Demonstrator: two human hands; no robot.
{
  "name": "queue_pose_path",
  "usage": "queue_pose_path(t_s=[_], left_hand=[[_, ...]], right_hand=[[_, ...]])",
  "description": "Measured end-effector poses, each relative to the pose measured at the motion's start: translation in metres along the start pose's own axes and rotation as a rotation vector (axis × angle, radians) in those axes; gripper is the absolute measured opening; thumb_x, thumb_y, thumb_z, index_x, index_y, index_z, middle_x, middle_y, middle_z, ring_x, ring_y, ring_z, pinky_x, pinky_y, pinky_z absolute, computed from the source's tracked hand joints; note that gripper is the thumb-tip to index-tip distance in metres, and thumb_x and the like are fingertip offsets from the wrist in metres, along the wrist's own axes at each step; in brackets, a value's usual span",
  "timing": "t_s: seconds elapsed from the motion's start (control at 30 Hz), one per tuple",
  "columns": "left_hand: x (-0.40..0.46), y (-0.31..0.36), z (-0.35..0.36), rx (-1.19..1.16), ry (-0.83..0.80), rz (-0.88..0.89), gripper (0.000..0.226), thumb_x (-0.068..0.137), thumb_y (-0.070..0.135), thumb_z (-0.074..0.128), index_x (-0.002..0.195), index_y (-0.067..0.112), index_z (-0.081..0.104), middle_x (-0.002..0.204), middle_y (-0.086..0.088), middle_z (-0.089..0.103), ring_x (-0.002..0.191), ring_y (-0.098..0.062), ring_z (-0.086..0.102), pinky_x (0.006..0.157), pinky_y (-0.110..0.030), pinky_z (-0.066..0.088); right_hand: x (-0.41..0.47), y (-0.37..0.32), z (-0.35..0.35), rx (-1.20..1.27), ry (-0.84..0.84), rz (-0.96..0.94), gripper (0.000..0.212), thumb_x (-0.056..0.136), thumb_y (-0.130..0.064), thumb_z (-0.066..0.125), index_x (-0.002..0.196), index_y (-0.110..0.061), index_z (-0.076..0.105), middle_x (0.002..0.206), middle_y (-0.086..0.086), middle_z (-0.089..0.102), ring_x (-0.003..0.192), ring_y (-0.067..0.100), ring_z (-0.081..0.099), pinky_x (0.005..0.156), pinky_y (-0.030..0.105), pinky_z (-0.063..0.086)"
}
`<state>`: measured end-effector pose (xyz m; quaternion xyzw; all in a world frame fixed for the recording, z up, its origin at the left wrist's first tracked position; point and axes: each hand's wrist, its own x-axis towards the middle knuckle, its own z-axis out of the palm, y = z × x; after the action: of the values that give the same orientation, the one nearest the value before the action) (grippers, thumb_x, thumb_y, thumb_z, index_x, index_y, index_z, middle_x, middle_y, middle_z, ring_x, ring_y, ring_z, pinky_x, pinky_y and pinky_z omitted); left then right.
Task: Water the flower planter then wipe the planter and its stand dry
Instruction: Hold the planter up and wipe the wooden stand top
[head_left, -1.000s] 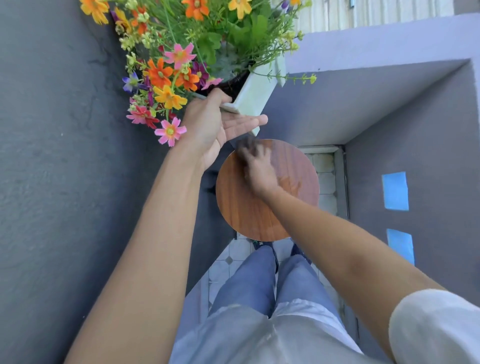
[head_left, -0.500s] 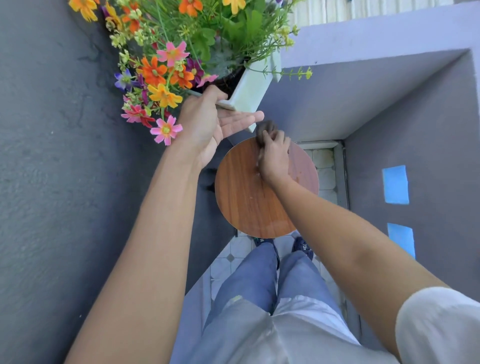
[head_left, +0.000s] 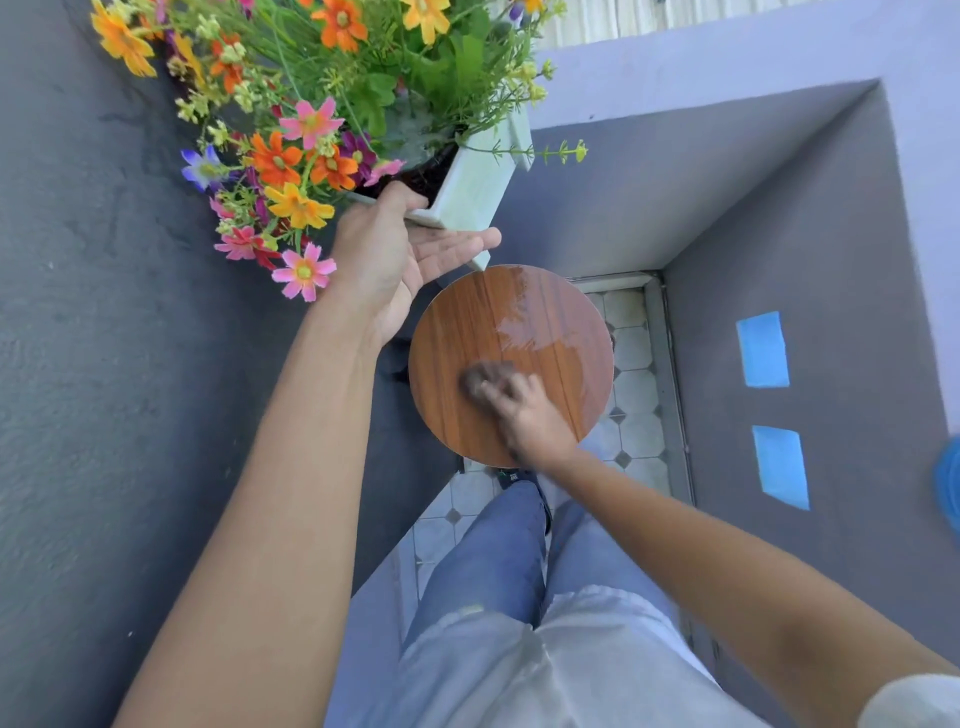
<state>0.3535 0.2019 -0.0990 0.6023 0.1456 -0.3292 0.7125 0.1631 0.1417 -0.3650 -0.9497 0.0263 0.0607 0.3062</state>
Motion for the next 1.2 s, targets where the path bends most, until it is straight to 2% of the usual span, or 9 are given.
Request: queue_pose_path(t_s=[0.1,0.2,0.37,0.5,0.6,0.67,0.8,1.0,1.2], left_hand=[[-0.002,-0.002,0.001,0.003,0.014,0.011,0.029,0.099,0.003,0.038,0.116,-0.016,0.052,0.092,-0.036,0.071,0.082,-0.045,0.075,0.067,-0.031,0.064],[-0.006,-0.004,0.004,0.003,0.014,0.013,0.026,0.099,0.003,0.038,0.107,-0.016,0.055,0.091,-0.034,0.072,0.084,-0.045,0.075,0.068,-0.031,0.064],[-0.012,-0.010,0.010,0.013,0.010,0.004,0.024,0.099,0.003,0.038,0.100,-0.014,0.056,0.088,-0.034,0.073,0.084,-0.044,0.075,0.068,-0.030,0.064],[-0.014,-0.014,0.014,0.028,0.013,-0.006,0.025,0.099,0.003,0.037,0.095,-0.013,0.057,0.088,-0.035,0.072,0.083,-0.043,0.076,0.070,-0.030,0.064],[-0.014,-0.016,0.015,0.033,0.017,-0.015,0.025,0.099,0.003,0.038,0.094,-0.013,0.057,0.084,-0.032,0.074,0.082,-0.043,0.076,0.068,-0.029,0.064],[-0.015,-0.017,0.015,0.031,0.014,-0.023,0.025,0.099,0.003,0.038,0.094,-0.012,0.057,0.081,-0.031,0.074,0.082,-0.042,0.076,0.065,-0.028,0.063],[-0.017,-0.016,0.013,0.031,0.011,-0.017,0.025,0.099,0.002,0.037,0.087,-0.010,0.056,0.077,-0.028,0.074,0.082,-0.043,0.076,0.069,-0.029,0.064],[-0.020,-0.014,0.012,0.026,0.009,-0.001,0.025,0.099,0.002,0.038,0.084,-0.008,0.055,0.079,-0.029,0.074,0.083,-0.044,0.075,0.071,-0.031,0.064],[-0.021,-0.013,0.013,0.012,-0.009,0.000,0.021,0.099,0.002,0.038,0.089,-0.008,0.054,0.080,-0.029,0.074,0.082,-0.044,0.075,0.067,-0.029,0.064]], right_hand=[[0.026,0.050,-0.042,0.079,0.294,0.387,0.052,0.083,0.004,0.053,0.134,-0.009,0.056,0.121,0.016,0.049,0.109,0.036,0.044,0.090,0.049,0.050],[0.042,0.063,-0.054,0.104,0.372,0.521,0.041,0.087,0.003,0.048,0.126,-0.007,0.059,0.117,0.014,0.048,0.107,0.031,0.039,0.089,0.049,0.049],[0.025,0.005,-0.018,0.052,0.174,0.321,0.054,0.086,0.002,0.053,0.138,-0.014,0.055,0.130,0.012,0.047,0.116,0.032,0.040,0.087,0.045,0.052],[-0.012,-0.049,0.033,0.090,0.011,0.145,0.056,0.083,0.004,0.058,0.135,-0.014,0.056,0.128,0.010,0.044,0.107,0.034,0.042,0.072,0.046,0.058],[-0.040,-0.054,0.046,0.099,-0.028,0.052,0.058,0.076,0.007,0.062,0.130,-0.015,0.059,0.119,0.005,0.040,0.101,0.030,0.040,0.058,0.040,0.057],[-0.051,-0.035,0.038,0.065,-0.019,0.000,0.061,0.074,0.008,0.064,0.131,-0.015,0.059,0.119,0.005,0.040,0.101,0.029,0.039,0.061,0.038,0.056],[-0.049,0.031,-0.013,0.034,0.125,0.132,0.062,0.076,0.010,0.067,0.133,-0.014,0.061,0.118,0.013,0.055,0.106,0.031,0.045,0.081,0.043,0.054],[-0.022,0.068,-0.052,0.079,0.322,0.461,0.047,0.084,0.008,0.058,0.130,-0.005,0.062,0.120,0.017,0.053,0.115,0.034,0.042,0.089,0.042,0.051],[-0.051,0.011,0.003,0.040,0.072,0.127,0.062,0.077,0.012,0.066,0.133,-0.014,0.061,0.120,0.011,0.054,0.107,0.032,0.045,0.070,0.046,0.057]])
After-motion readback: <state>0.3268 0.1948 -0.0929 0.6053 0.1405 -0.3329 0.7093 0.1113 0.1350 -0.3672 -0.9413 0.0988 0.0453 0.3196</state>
